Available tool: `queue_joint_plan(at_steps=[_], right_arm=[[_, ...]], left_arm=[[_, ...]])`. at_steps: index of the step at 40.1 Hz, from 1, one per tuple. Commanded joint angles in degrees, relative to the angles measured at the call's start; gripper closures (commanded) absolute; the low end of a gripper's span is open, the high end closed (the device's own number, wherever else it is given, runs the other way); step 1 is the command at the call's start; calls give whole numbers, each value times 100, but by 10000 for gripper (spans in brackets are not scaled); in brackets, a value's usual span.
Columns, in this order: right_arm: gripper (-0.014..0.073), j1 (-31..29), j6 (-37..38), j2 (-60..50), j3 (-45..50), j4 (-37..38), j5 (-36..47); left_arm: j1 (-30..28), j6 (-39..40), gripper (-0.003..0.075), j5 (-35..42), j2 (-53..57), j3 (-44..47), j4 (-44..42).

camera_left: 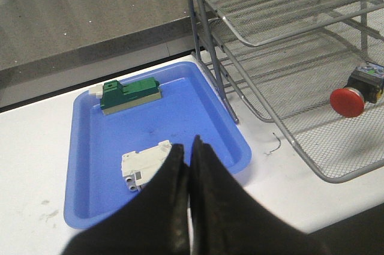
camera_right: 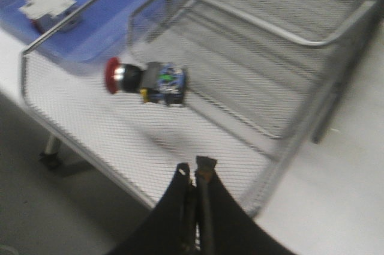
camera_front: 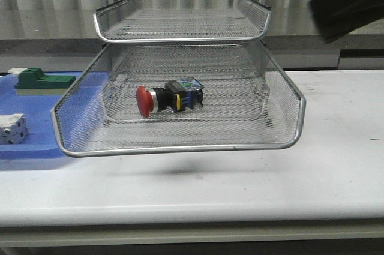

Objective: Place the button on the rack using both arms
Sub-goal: 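Push the middle mesh tray back into the rack with the right gripper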

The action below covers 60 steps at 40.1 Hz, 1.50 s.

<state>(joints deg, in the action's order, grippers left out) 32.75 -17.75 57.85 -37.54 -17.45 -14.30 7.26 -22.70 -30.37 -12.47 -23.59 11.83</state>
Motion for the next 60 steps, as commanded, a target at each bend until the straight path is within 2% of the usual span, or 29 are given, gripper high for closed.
queue_joint_plan(at_steps=[1,8,15,26,42,60], right_arm=[[653,712,-13,412,-225,-167,696],[653,1799,-13,1238,-225,-371,1050],[653,2208,-13,1966,-225,-471,1210],[653,2020,-13,2828,-239,-465,1804],[653,1633,-18,3638,-817,-412,1759],[653,1248,-24,3911,-1216,-290,1729]], left_arm=[[-5,55,739,477,-51,-164,114],[-5,55,739,477,-51,-164,114],[-5,55,739,477,-51,-164,114],[-5,55,739,477,-51,-164,114],[-5,55,739,477,-51,-164,114],[-5,55,739,477,-51,-164,114]])
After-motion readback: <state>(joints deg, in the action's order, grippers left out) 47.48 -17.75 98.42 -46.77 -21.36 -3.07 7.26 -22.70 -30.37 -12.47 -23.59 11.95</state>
